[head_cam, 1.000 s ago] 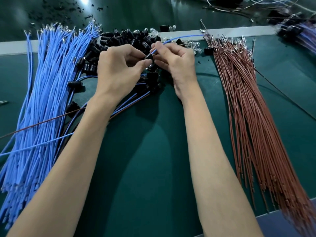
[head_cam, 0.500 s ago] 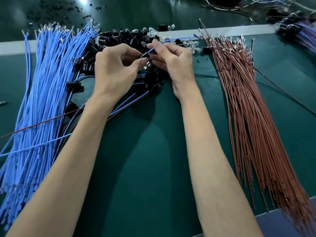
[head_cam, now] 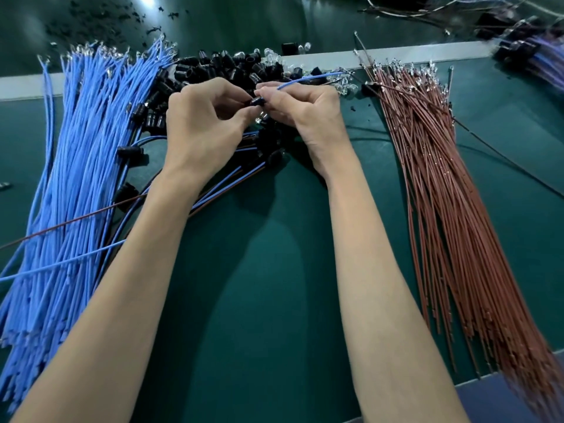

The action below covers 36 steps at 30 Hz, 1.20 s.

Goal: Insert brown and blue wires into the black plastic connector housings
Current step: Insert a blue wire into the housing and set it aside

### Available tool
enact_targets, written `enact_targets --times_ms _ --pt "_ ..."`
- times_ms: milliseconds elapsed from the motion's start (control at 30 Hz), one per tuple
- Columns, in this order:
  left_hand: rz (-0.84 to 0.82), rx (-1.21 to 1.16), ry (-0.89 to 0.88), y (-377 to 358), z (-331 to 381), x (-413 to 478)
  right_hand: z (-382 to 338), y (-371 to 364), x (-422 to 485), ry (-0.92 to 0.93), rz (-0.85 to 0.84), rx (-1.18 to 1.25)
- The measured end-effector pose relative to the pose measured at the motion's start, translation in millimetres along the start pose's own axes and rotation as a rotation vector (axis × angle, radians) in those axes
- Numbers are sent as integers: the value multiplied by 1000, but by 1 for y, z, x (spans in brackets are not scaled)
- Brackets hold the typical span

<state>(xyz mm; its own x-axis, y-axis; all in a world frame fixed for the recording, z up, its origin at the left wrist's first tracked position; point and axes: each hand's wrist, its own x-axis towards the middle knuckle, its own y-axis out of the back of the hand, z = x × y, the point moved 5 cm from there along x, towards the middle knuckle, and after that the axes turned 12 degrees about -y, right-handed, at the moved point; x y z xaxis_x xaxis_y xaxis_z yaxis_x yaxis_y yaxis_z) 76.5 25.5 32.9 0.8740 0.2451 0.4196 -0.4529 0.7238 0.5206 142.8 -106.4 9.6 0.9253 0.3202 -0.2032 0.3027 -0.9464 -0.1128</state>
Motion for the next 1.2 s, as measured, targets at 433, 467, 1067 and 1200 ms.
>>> enact_targets --times_ms 433,467,1067,1200 --pt "96 96 99 20 -18 3 -1 30 3 -49 281 388" --pt "94 97 102 19 -18 3 -1 31 2 -44 297 386" --pt "13 31 119 33 -23 5 -2 52 0 2 294 1049" --pt "-76 -21 60 29 -17 4 -1 59 -2 -16 383 1023"
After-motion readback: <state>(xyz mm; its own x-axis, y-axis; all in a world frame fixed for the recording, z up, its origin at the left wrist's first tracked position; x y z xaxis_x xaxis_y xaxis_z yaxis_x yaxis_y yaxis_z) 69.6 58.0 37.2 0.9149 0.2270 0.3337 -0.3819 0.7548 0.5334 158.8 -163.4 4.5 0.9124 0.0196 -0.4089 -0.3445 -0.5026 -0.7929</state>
